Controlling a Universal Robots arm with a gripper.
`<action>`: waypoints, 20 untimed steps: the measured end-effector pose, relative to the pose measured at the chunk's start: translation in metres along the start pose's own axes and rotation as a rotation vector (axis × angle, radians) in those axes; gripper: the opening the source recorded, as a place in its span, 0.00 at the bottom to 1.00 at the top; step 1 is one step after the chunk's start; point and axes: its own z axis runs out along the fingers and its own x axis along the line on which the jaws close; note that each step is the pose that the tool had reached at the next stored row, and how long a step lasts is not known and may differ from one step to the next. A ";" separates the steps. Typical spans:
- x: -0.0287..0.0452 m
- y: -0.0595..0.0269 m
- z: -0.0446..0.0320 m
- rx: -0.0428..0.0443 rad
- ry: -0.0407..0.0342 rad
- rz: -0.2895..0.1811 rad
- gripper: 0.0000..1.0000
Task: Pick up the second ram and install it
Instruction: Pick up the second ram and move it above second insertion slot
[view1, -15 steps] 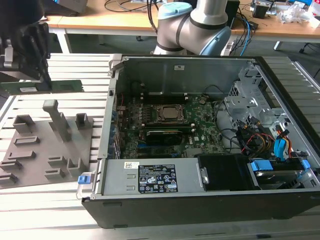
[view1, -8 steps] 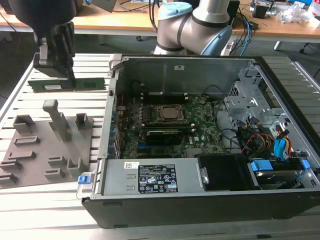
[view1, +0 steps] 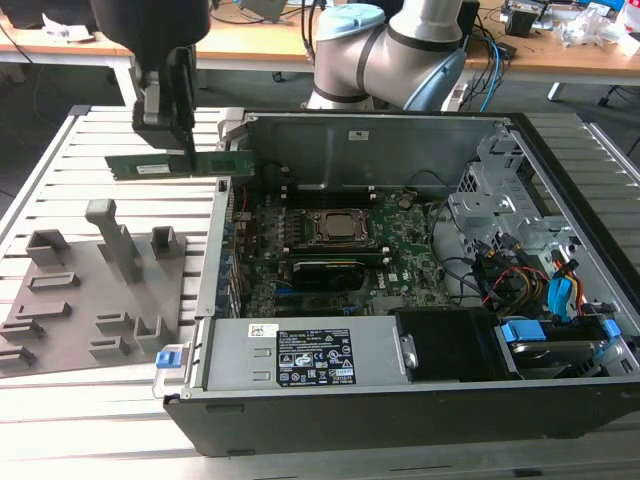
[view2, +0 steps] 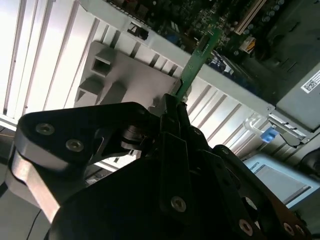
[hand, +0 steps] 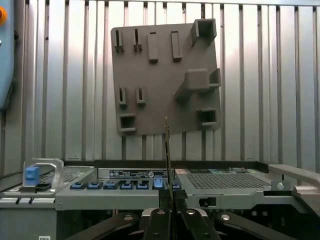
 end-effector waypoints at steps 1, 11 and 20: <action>-0.0008 -0.0035 0.0000 -0.0002 0.0000 0.000 0.14; -0.0130 -0.0546 -0.0002 -0.0016 0.0000 0.000 0.14; -0.0283 -0.0949 0.0051 -0.0035 -0.0327 0.012 0.14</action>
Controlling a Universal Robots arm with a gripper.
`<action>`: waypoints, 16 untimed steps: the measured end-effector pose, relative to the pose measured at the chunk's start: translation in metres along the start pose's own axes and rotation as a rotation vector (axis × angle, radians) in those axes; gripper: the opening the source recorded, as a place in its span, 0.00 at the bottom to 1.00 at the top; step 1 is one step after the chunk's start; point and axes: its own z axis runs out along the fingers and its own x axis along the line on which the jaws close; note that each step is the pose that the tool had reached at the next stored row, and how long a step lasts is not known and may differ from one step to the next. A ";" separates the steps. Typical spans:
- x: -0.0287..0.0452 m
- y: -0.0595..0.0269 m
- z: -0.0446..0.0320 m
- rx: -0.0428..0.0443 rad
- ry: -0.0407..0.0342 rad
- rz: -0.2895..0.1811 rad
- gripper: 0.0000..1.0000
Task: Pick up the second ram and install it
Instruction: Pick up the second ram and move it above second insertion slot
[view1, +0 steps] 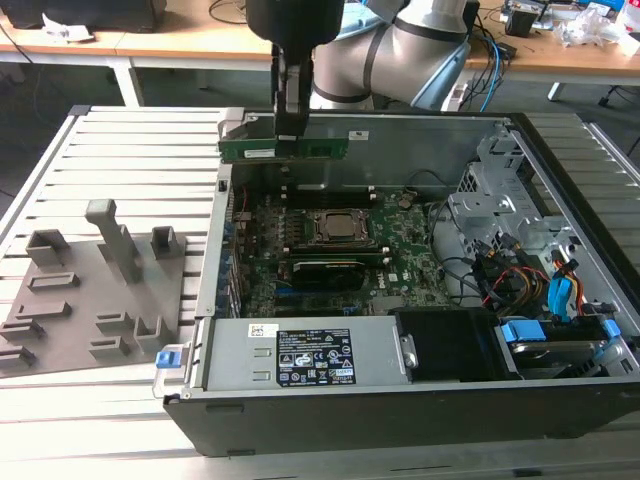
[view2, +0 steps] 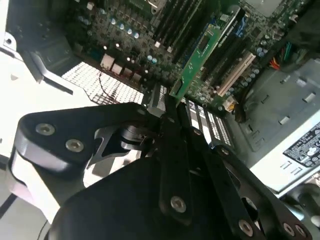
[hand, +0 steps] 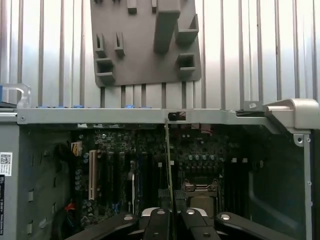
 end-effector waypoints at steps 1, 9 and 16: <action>0.0000 -0.0009 0.0005 0.0003 -0.0045 0.004 0.14; 0.0000 -0.0271 0.0019 -0.0010 -0.0065 0.012 0.14; 0.0001 -0.0512 0.0052 -0.0033 -0.0066 0.012 0.14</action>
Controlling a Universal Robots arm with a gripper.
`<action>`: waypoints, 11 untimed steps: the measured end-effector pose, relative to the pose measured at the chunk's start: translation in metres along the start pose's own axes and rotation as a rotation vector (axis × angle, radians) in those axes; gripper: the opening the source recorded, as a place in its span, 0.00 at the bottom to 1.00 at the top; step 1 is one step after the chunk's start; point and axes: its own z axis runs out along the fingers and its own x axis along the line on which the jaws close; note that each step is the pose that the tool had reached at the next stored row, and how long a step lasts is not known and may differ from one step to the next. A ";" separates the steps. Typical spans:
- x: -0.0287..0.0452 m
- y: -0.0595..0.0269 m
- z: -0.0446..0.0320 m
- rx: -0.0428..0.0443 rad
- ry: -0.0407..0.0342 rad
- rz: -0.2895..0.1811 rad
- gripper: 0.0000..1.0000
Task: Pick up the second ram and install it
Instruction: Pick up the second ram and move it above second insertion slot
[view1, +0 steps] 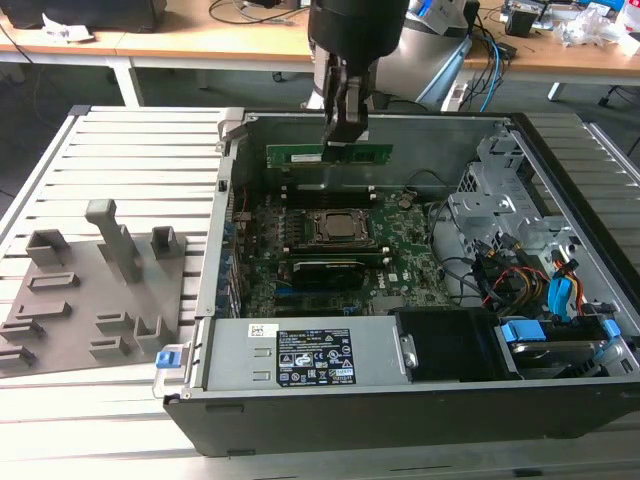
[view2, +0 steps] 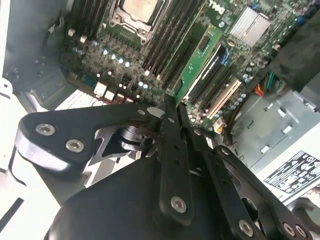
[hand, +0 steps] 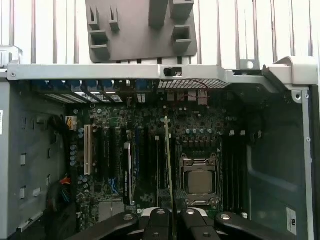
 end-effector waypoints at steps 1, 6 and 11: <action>0.0000 -0.0020 0.0003 -0.0002 0.0000 0.000 0.14; -0.0001 -0.0231 0.0041 -0.0021 0.0001 0.000 0.14; -0.0001 -0.0341 0.0099 -0.0037 0.0001 0.000 0.14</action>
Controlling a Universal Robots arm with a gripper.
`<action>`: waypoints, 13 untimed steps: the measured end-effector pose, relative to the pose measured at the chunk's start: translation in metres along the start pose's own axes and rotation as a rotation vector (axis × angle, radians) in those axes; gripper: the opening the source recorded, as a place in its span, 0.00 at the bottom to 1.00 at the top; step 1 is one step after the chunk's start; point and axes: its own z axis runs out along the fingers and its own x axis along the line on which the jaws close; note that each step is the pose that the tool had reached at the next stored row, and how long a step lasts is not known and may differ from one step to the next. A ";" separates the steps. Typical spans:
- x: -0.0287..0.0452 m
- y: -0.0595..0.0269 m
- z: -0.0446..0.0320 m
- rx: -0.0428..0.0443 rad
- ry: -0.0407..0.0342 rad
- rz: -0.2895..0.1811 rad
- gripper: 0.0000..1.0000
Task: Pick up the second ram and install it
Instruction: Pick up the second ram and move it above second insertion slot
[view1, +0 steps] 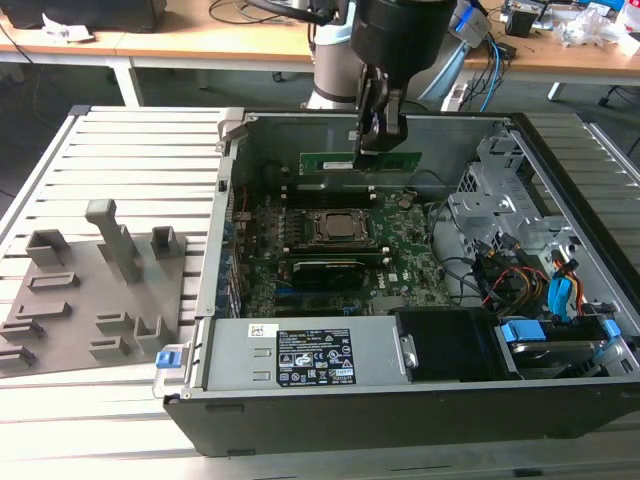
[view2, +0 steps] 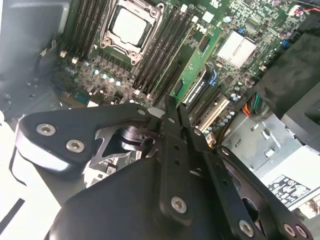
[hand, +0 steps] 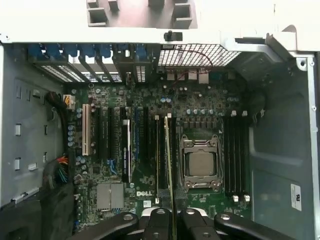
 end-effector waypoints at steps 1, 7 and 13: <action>0.0001 -0.0002 0.0016 -0.0001 -0.0001 0.000 0.14; 0.0006 -0.0009 0.0113 -0.0002 -0.0001 0.000 0.14; 0.0006 -0.0010 0.0114 -0.0001 0.0000 0.000 0.14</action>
